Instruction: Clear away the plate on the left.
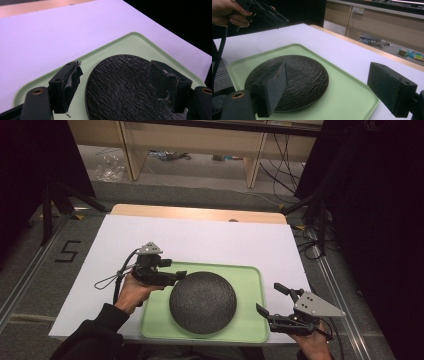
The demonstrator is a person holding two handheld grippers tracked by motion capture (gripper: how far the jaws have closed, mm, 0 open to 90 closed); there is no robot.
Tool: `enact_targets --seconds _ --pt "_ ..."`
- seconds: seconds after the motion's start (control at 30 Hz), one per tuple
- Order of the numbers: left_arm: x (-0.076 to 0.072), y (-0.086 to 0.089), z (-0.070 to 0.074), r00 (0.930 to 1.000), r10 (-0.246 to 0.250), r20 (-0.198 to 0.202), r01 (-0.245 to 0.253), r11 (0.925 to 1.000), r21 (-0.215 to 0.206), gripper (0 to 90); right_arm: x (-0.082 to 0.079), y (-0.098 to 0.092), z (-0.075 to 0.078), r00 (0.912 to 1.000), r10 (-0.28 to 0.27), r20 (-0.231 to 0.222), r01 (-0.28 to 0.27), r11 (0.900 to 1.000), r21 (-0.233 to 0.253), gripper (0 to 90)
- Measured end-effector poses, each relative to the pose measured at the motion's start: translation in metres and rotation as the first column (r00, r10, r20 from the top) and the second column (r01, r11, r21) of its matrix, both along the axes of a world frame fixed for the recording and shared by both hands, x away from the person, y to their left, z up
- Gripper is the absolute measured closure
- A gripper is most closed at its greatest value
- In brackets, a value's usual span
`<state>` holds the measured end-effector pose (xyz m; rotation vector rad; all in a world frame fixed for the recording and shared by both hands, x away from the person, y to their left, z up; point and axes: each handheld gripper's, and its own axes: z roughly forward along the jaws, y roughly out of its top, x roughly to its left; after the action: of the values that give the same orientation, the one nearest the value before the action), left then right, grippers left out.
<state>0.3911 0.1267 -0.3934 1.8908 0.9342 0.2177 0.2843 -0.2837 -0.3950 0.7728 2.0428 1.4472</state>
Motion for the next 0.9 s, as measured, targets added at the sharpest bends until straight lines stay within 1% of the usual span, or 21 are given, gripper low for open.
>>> enact_targets --seconds 0.07,0.1,0.13,0.23,0.33,0.37,0.4,0.43,0.47,0.6,0.63,0.67,0.73,0.8,0.87,0.9 --pt "-0.002 0.003 0.001 1.0000 0.003 0.002 -0.003 1.0000 -0.008 24.1 0.000 0.000 0.000 1.0000 0.001 0.002 -0.001 1.000 0.000 17.3" --pt "-0.003 0.005 0.000 0.9999 0.013 0.003 -0.013 0.9998 -0.017 24.1 0.000 0.001 0.000 1.0000 0.000 0.005 0.000 1.000 0.004 17.3" --pt "-0.004 0.006 0.000 0.9999 0.012 0.010 -0.012 0.9997 -0.020 24.0 0.000 0.000 0.000 1.0000 0.002 0.002 -0.002 1.000 -0.001 17.3" --pt "-0.007 0.011 0.000 0.9993 0.024 0.027 -0.024 0.9995 -0.019 24.0 0.000 0.000 0.000 1.0000 0.000 0.000 0.000 1.000 -0.001 17.3" --pt "-0.010 0.013 0.002 0.9990 0.027 0.035 -0.027 0.9994 -0.022 25.0 0.000 0.000 0.000 1.0000 0.000 -0.003 0.000 1.000 -0.005 17.3" --pt "-0.012 0.014 0.002 0.9986 0.031 0.042 -0.030 0.9994 -0.019 24.7 0.000 0.001 0.000 1.0000 0.003 -0.002 -0.003 1.000 0.000 17.3" --pt "-0.014 0.014 0.002 0.9985 0.025 0.050 -0.024 0.9994 -0.024 24.6 -0.001 0.001 0.000 0.9996 0.010 -0.025 -0.010 1.000 0.006 17.3" --pt "-0.016 0.015 0.003 0.9980 0.031 0.055 -0.030 0.9993 -0.022 24.3 -0.001 0.001 0.001 0.9995 0.012 -0.028 -0.012 1.000 0.002 17.3" --pt "-0.018 0.015 0.003 0.9979 0.028 0.058 -0.026 0.9990 -0.037 24.1 -0.001 0.000 0.000 0.9996 0.012 -0.027 -0.012 1.000 0.005 17.3" --pt "-0.025 0.016 0.003 0.9971 0.021 0.073 -0.020 0.9995 -0.024 23.7 -0.002 -0.001 0.000 0.9999 -0.001 -0.015 0.001 1.000 0.007 17.3" --pt "-0.028 0.016 0.003 0.9966 0.023 0.079 -0.021 0.9995 -0.025 23.7 -0.001 -0.002 0.000 1.0000 0.001 0.004 -0.001 1.000 0.001 17.3" --pt "-0.030 0.016 0.003 0.9965 0.020 0.081 -0.019 0.9997 -0.017 23.7 -0.001 -0.002 0.001 1.0000 0.001 -0.002 -0.001 1.000 0.003 17.3" --pt "-0.032 0.018 0.003 0.9959 0.020 0.088 -0.019 0.9997 -0.014 23.4 -0.001 -0.001 0.000 1.0000 0.003 0.001 -0.003 1.000 0.006 17.3" --pt "-0.035 0.020 0.002 0.9958 0.023 0.089 -0.021 0.9996 -0.019 23.4 -0.001 -0.001 0.001 1.0000 0.000 0.000 0.000 1.000 0.003 17.3" --pt "-0.038 0.023 0.001 0.9952 0.027 0.094 -0.025 0.9995 -0.021 23.2 0.000 0.000 0.000 1.0000 0.003 0.007 -0.003 1.000 0.014 17.3" --pt "-0.040 0.024 0.001 0.9943 0.030 0.102 -0.028 0.9994 -0.022 23.2 -0.001 0.000 0.000 1.0000 0.003 0.006 -0.003 1.000 0.011 17.2"
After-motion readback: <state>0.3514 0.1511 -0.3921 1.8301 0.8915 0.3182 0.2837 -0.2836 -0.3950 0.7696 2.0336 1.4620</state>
